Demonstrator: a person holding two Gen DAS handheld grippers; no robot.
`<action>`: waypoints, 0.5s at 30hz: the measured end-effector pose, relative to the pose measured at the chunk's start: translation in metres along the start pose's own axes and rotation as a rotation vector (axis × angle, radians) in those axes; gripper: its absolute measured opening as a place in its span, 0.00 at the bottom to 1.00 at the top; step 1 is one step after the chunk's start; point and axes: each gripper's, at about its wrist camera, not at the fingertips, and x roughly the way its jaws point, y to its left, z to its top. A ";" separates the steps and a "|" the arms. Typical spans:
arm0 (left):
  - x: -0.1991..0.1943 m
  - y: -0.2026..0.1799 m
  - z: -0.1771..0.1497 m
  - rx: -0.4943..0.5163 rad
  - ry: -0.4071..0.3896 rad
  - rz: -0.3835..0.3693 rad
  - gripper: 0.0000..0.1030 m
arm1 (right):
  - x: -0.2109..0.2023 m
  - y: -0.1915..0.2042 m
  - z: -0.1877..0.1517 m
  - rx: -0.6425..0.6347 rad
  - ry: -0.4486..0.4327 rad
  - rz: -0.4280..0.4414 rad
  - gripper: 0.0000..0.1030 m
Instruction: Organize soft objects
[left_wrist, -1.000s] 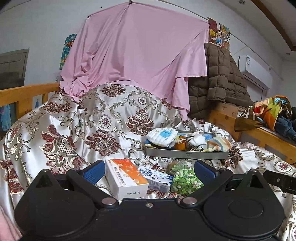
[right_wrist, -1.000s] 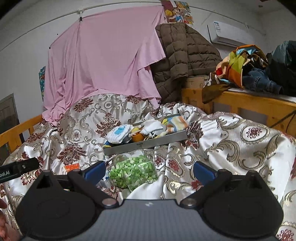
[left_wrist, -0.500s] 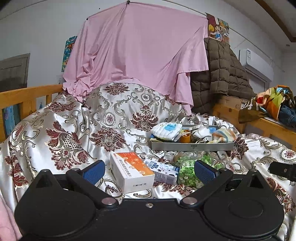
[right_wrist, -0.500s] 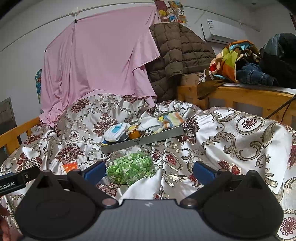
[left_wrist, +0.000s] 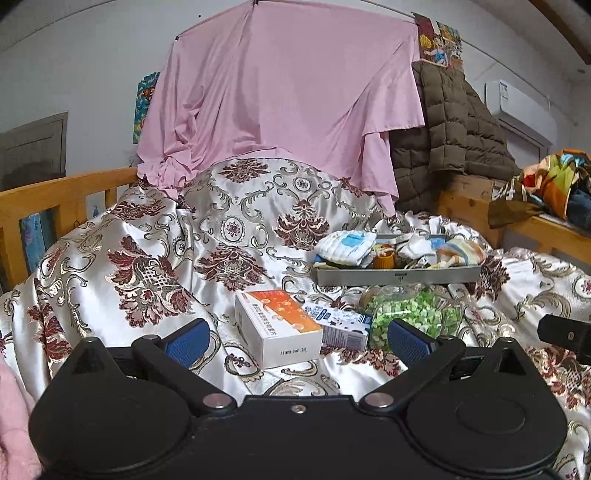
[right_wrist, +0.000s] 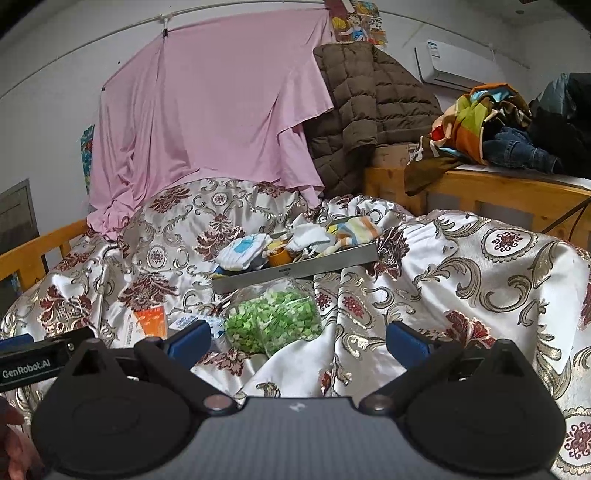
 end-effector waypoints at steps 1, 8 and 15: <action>0.001 -0.001 -0.001 0.000 0.005 -0.001 0.99 | 0.001 0.001 -0.002 -0.004 0.003 -0.001 1.00; 0.015 -0.004 -0.017 -0.029 0.043 0.005 0.99 | 0.010 0.004 -0.011 -0.016 0.028 -0.009 1.00; 0.031 -0.006 -0.024 -0.056 0.086 0.024 0.99 | 0.025 0.004 -0.017 -0.029 0.042 -0.032 1.00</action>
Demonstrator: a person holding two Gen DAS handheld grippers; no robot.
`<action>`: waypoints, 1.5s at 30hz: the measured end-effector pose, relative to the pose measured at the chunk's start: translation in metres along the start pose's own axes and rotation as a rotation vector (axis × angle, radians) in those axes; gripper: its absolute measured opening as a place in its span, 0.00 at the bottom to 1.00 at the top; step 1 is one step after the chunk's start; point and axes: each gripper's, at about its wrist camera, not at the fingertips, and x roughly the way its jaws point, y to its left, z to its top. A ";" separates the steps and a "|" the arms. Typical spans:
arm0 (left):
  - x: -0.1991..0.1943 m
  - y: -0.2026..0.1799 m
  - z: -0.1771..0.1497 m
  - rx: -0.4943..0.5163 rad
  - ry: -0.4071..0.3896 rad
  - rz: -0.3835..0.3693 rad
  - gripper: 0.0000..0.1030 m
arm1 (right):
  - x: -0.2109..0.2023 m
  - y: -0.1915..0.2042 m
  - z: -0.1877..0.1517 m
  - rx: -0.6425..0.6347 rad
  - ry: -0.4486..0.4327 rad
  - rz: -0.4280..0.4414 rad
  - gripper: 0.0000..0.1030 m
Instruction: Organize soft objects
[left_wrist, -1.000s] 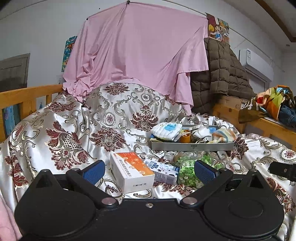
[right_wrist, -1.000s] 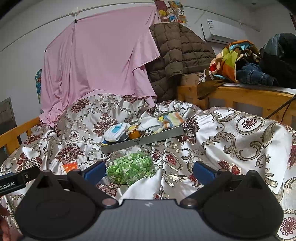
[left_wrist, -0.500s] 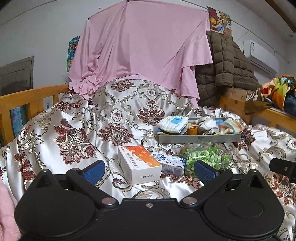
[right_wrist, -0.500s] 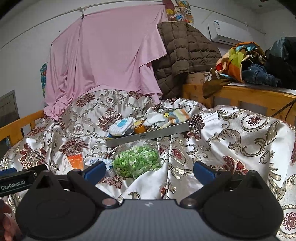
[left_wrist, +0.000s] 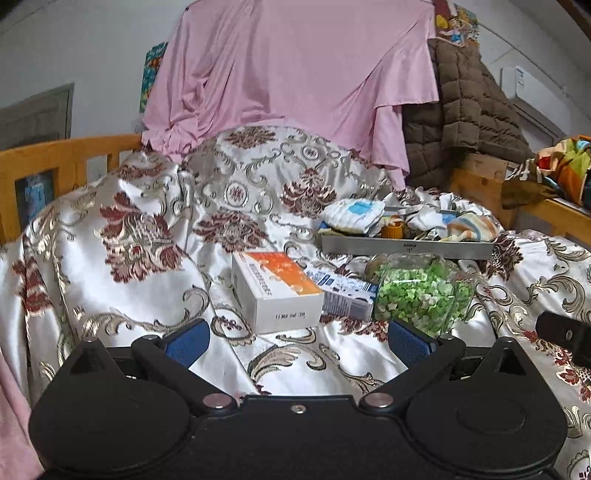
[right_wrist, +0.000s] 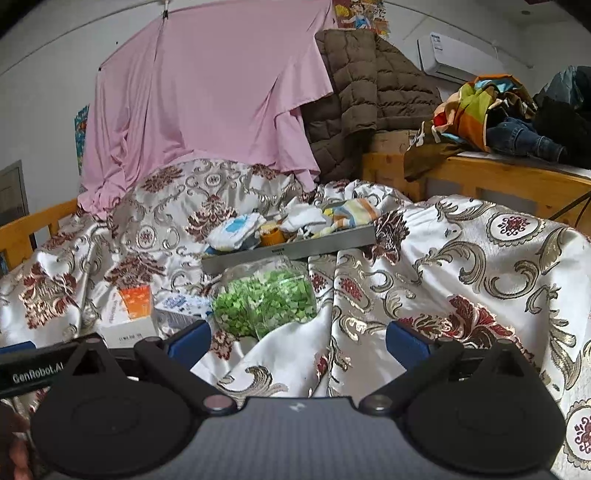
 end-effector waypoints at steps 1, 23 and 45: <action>0.002 0.000 0.000 -0.007 0.006 0.003 0.99 | 0.002 0.000 -0.001 -0.002 0.007 -0.002 1.00; 0.006 -0.003 -0.001 -0.008 0.016 0.007 0.99 | 0.013 -0.002 -0.004 0.011 0.011 -0.004 1.00; 0.004 -0.005 -0.001 0.004 0.005 -0.002 0.99 | 0.012 -0.004 -0.003 0.014 0.017 -0.009 1.00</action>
